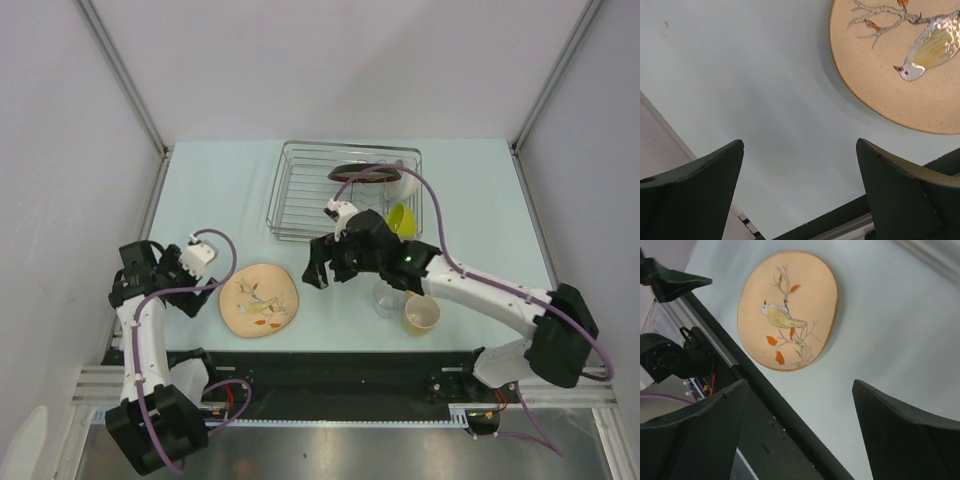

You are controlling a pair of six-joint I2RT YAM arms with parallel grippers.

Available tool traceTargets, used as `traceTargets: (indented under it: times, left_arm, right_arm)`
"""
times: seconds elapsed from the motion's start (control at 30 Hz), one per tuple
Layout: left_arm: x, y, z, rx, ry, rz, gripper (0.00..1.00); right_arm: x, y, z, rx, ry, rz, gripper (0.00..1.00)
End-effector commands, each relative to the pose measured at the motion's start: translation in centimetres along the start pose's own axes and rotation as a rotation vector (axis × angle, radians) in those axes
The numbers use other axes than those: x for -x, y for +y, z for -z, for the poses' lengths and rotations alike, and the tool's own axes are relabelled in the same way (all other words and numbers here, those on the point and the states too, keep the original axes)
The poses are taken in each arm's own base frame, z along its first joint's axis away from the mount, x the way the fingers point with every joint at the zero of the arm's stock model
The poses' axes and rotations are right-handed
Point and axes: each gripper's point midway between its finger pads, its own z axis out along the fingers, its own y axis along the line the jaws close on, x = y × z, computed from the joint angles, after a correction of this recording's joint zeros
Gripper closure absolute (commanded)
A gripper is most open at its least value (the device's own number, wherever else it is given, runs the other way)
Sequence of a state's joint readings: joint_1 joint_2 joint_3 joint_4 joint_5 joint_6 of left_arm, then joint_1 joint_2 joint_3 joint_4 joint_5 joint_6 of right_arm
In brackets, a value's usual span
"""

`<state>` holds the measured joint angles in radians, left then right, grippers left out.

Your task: Load the mixed dishes into the dish rack

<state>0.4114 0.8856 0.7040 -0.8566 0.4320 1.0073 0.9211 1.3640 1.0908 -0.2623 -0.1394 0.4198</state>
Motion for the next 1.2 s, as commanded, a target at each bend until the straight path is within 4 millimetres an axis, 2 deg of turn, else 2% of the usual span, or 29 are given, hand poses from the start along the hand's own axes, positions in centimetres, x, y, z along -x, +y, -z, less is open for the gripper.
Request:
traceTargets:
  times: [0.0, 0.13, 0.17, 0.2, 0.23, 0.3, 0.43, 0.63, 0.9, 1.17]
  left_arm:
    - [-1.4, -0.4, 0.0, -0.029, 0.046, -0.146, 0.0]
    - [-2.2, -0.4, -0.2, -0.023, 0.072, -0.217, 0.0]
    - [-2.6, -0.7, -0.4, -0.031, 0.076, -0.217, 0.0]
    - [-2.7, -0.9, -0.5, -0.038, 0.076, -0.227, 0.0]
    - [-2.7, -1.1, -0.5, -0.042, 0.072, -0.231, 0.0]
    - [-3.0, -1.6, -0.9, -0.057, 0.067, -0.233, 0.0]
    - [-3.5, -2.2, -1.9, -0.078, 0.067, -0.236, 0.0]
    - [-2.8, -2.4, -3.2, -0.096, 0.053, -0.24, 0.0]
    - [-1.8, -4.2, -6.1, -0.179, 0.061, -0.225, 0.0]
    - [-2.1, -5.0, -7.9, -0.225, 0.08, -0.239, 0.0]
  right_arm:
    - [-1.2, 0.4, -3.6, 0.043, 0.017, -0.194, 0.08]
    - [-4.0, -1.0, -6.7, 0.02, 0.059, -0.222, 0.08]
    - [-3.6, -0.9, -7.3, 0.035, 0.039, -0.227, 0.08]
    - [-4.7, -1.4, -8.3, 0.026, 0.061, -0.237, 0.09]
    - [-4.6, -1.4, -8.8, 0.033, 0.05, -0.245, 0.09]
    - [-6.0, -2.0, -10.1, 0.015, 0.076, -0.253, 0.12]
    - [-6.7, -2.5, -11.7, -0.003, 0.061, -0.26, 0.14]
    - [-7.5, -3.2, -12.9, -0.034, 0.054, -0.269, 0.16]
    - [-8.1, -3.1, -13.6, -0.042, 0.051, -0.273, 0.19]
    - [-8.7, -3.5, -14.2, -0.049, 0.055, -0.285, 0.22]
